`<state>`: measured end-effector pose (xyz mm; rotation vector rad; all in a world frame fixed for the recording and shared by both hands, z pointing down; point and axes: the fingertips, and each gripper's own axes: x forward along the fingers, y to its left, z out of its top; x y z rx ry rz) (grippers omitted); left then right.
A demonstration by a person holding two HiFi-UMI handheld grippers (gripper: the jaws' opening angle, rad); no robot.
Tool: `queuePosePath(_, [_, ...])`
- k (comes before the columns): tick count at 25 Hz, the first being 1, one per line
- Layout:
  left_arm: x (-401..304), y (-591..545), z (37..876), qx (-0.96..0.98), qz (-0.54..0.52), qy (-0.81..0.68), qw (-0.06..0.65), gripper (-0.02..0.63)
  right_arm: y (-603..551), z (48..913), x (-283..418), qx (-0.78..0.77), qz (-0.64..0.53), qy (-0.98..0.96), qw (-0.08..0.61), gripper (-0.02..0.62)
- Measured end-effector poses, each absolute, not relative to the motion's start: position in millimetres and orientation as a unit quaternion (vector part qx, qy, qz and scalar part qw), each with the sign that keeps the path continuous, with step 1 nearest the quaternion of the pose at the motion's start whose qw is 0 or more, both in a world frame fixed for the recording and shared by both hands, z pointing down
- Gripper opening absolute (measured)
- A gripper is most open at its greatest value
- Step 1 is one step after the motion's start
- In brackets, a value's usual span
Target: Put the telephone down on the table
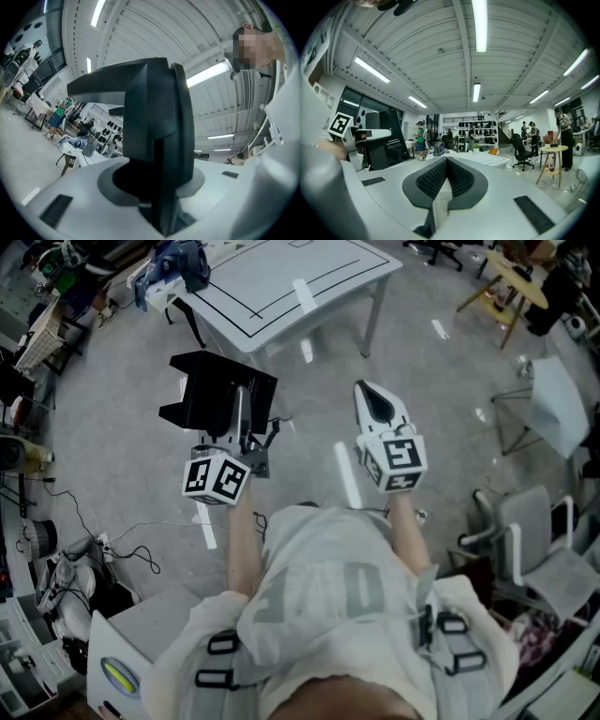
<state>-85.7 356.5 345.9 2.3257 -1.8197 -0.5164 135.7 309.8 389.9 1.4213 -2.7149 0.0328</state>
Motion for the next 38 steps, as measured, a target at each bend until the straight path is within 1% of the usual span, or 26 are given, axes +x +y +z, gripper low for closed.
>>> queuePosePath(8, [-75, 356, 342, 0.770, -0.223, -0.591, 0.088, 0.147, 310, 393, 140, 0.455, 0.013, -0.890, 0.035, 0.006])
queuePosePath(13, [-67, 354, 349, 0.777, -0.196, -0.592, 0.083, 0.147, 308, 401, 140, 0.456, 0.024, -0.889, 0.039, 0.006])
queuePosePath(19, [-62, 352, 357, 0.780, -0.189, -0.590, 0.091, 0.147, 305, 404, 139, 0.452, 0.047, -0.891, 0.020, 0.006])
queuePosePath(25, [-70, 356, 364, 0.773, -0.194, -0.596, 0.104, 0.147, 307, 420, 140, 0.450, 0.079, -0.889, 0.024, 0.006])
queuePosePath(30, [-77, 335, 367, 0.768, -0.208, -0.597, 0.108, 0.147, 293, 424, 134, 0.442, 0.068, -0.894, 0.041, 0.008])
queuePosePath(38, [-69, 281, 361, 0.779, -0.215, -0.580, 0.104, 0.147, 244, 431, 125, 0.439, 0.055, -0.895, 0.056, 0.007])
